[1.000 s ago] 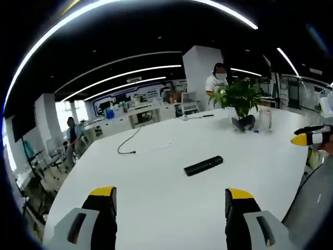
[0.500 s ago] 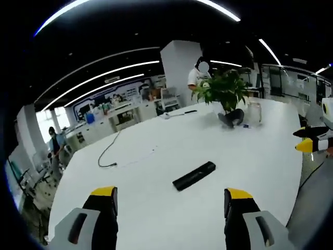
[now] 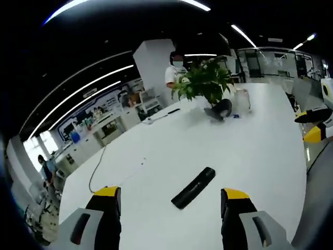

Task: Press the specified remote control buttons in sequence, fully releasing each button before pressing the next.

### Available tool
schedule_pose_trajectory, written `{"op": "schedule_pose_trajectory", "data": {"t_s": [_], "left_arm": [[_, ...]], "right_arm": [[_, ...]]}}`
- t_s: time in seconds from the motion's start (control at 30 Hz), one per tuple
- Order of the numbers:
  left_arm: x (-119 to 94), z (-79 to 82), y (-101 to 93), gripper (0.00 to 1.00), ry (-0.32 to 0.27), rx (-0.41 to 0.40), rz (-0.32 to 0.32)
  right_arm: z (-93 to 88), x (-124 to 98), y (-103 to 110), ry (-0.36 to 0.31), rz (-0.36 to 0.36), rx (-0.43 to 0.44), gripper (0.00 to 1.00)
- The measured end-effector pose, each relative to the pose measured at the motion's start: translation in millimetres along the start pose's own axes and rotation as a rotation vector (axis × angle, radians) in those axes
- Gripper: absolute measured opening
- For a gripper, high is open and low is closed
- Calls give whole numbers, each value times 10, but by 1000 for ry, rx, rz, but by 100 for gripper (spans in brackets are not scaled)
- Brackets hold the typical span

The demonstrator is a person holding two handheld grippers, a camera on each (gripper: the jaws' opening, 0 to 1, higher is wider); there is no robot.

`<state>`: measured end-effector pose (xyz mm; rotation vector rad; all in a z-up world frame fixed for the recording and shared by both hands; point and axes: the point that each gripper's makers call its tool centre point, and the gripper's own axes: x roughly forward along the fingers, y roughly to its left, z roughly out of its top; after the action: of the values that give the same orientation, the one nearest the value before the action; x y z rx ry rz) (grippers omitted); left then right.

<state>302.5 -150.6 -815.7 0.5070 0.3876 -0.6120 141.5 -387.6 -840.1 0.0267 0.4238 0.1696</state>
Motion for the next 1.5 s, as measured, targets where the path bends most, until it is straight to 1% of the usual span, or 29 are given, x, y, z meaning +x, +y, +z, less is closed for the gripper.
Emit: {"op": "schedule_pose_trajectory", "data": {"t_s": [0.17, 0.2, 0.3, 0.37, 0.4, 0.43, 0.47, 0.53, 0.6, 0.67, 0.77, 0.83, 0.9, 0.93, 0.97, 1.03, 1.17, 1.27, 1.33, 1.4, 1.5], "left_arm": [[178, -48, -3, 79, 29, 69, -30], [219, -75, 0, 78, 46, 85, -42], [315, -109, 21, 77, 68, 95, -61], [379, -131, -26, 77, 77, 92, -109], [411, -162, -56, 77, 97, 85, -134], [433, -186, -60, 76, 113, 78, -140], [461, -192, -69, 75, 117, 67, -148], [513, -195, -95, 69, 119, 58, -176], [557, -205, -96, 63, 132, 90, -182], [630, -216, -97, 62, 148, 147, -195], [710, -253, -124, 61, 165, 161, -228], [786, -342, -134, 60, 198, 195, -255], [845, -422, -108, 59, 222, 245, -252], [856, -433, -114, 59, 223, 246, -256], [894, -496, -134, 57, 246, 231, -281], [936, -525, -137, 57, 252, 222, -291], [1026, -600, -136, 53, 273, 265, -306], [1102, -694, -201, 51, 304, 253, -361], [1165, -772, -226, 51, 323, 267, -385], [1228, -817, -213, 51, 331, 290, -380], [1297, -870, -222, 48, 354, 274, -402]], "right_arm": [[-17, 9, 6, 10, 1, -9, 56], [-21, 11, 6, 12, 1, -10, 56], [-29, 15, 11, 18, 3, -13, 55], [-29, 17, 17, 19, 4, -16, 55], [-34, 18, 18, 23, 4, -19, 55], [-38, 20, 19, 25, 4, -21, 55], [-40, 22, 19, 26, 3, -22, 55], [-44, 24, 18, 28, 1, -26, 55], [-51, 26, 13, 32, 0, -27, 55], [-59, 28, 11, 36, -2, -28, 55], [-68, 31, 13, 40, -2, -32, 55], [-72, 33, 24, 43, 0, -39, 55], [-79, 36, 28, 47, 0, -44, 54], [-81, 37, 28, 48, -1, -45, 54], [-89, 41, 27, 53, -2, -48, 54], [-107, 49, 25, 63, -3, -51, 54], [-119, 56, 35, 70, -3, -65, 54], [-130, 63, 43, 79, -2, -73, 55], [-136, 66, 49, 82, -1, -80, 54], [-150, 70, 50, 91, -2, -85, 55], [-156, 74, 47, 94, -4, -89, 55]]}}
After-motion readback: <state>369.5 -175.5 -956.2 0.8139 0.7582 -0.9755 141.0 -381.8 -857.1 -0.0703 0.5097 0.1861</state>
